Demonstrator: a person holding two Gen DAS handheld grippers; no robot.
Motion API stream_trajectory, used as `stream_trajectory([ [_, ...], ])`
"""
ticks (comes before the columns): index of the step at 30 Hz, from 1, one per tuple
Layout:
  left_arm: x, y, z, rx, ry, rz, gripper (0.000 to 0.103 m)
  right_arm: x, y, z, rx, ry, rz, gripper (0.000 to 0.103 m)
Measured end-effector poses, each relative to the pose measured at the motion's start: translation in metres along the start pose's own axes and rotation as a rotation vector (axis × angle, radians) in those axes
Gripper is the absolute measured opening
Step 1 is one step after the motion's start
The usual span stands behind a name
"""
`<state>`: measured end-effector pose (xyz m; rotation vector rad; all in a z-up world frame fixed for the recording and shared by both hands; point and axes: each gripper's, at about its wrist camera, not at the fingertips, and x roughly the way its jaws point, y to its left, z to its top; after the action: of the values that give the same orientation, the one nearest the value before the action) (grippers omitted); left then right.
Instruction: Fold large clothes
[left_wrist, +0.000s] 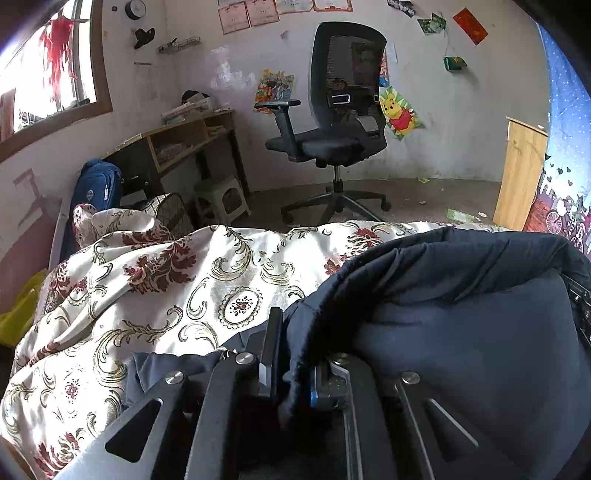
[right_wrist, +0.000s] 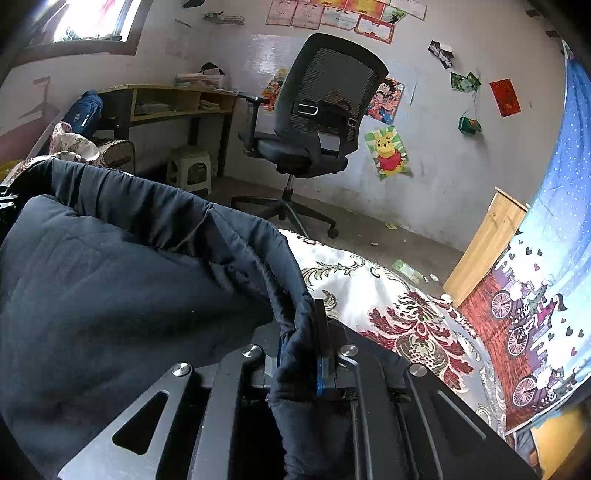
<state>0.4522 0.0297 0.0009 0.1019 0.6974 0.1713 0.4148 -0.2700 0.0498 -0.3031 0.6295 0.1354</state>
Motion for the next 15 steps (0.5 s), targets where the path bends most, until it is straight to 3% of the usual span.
stream_trajectory([
  [1,0.0,0.0,0.0,-0.004,0.004,-0.006,0.011,0.0,-0.001,0.0,0.002,0.001,0.003,0.014],
  [3,-0.002,0.003,0.0,-0.017,0.004,-0.02,0.017,-0.002,-0.007,0.0,0.011,-0.006,-0.001,0.028],
  [4,-0.004,0.005,0.0,-0.027,-0.002,-0.034,0.023,-0.004,-0.011,0.0,0.023,-0.018,0.004,0.045],
  [5,-0.008,0.008,0.0,-0.038,-0.016,-0.044,0.042,-0.007,-0.016,0.0,0.044,-0.033,0.015,0.059],
  [6,-0.012,0.011,0.0,-0.048,-0.036,-0.046,0.069,-0.011,-0.021,0.0,0.065,-0.048,0.021,0.062],
  [7,-0.019,0.014,-0.001,-0.06,-0.073,-0.044,0.079,-0.014,-0.025,0.001,0.078,-0.054,0.023,0.063],
  [9,-0.032,0.017,-0.001,-0.07,-0.129,-0.049,0.083,-0.018,-0.03,0.001,0.085,-0.053,0.032,0.063],
  [11,-0.04,0.019,0.0,-0.067,-0.128,-0.059,0.083,-0.025,-0.035,-0.001,0.094,-0.051,0.062,0.065],
  [15,-0.066,0.024,-0.011,-0.096,-0.158,-0.106,0.083,-0.047,-0.039,-0.009,0.102,-0.051,0.178,0.071],
])
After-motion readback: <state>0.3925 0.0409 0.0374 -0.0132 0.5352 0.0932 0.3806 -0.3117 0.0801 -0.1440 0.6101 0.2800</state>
